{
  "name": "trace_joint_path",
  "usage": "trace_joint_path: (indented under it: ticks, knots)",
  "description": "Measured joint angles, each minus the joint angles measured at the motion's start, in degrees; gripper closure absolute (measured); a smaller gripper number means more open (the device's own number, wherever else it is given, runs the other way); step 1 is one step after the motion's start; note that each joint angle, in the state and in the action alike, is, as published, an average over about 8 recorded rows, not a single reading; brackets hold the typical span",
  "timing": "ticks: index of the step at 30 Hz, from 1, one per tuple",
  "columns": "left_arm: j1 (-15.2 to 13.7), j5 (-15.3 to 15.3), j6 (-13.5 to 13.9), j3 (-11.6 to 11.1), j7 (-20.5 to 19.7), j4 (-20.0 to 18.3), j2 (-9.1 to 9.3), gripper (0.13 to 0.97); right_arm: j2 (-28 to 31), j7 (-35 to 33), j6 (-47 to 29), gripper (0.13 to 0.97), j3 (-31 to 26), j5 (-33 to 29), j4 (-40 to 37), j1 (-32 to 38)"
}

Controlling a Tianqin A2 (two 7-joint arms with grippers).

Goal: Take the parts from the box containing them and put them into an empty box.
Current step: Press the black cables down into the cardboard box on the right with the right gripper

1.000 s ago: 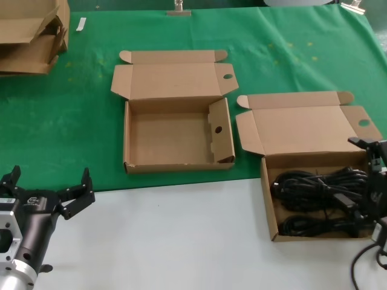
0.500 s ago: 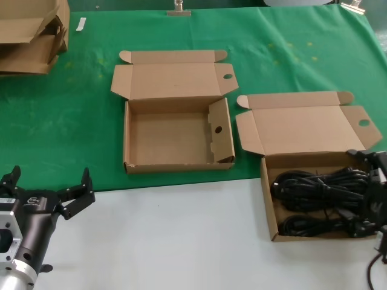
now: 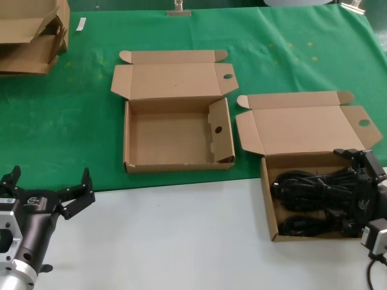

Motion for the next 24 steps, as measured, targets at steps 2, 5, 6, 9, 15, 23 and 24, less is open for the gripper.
trace_joint_path:
  ticks: [2,5,6,9,15,23,24]
  knots:
    - [0.0,0.0,0.0,0.0,0.0,0.0,0.0,0.132,0.0,0.07,0.1,0.147,-0.34,0.02,-0.16,0.21]
    - [0.0,0.01,0.0,0.0,0.0,0.0,0.0,0.132,0.0,0.18,0.26,0.165,-0.85,-0.01,-0.45,0.53]
    - [0.0,0.01,0.0,0.0,0.0,0.0,0.0,0.132,-0.01,0.24,0.32,0.171,-1.02,-0.03,-0.56,0.63]
    - [0.0,0.01,0.0,0.0,0.01,0.0,0.0,0.132,-0.08,0.44,0.52,0.191,-1.51,-0.09,-0.9,0.92]
    - [0.0,0.01,0.0,0.0,0.01,0.0,0.0,0.132,-0.24,0.46,0.71,0.276,-2.09,0.04,-1.35,1.19]
    - [0.0,0.01,0.0,0.0,0.01,0.0,0.0,0.132,-0.11,1.52,1.14,0.423,-2.88,-0.14,-1.6,1.31]
    - [0.0,0.01,0.0,0.0,0.01,0.0,0.0,0.132,-0.08,1.77,1.23,0.445,-3.02,-0.22,-1.62,1.33]
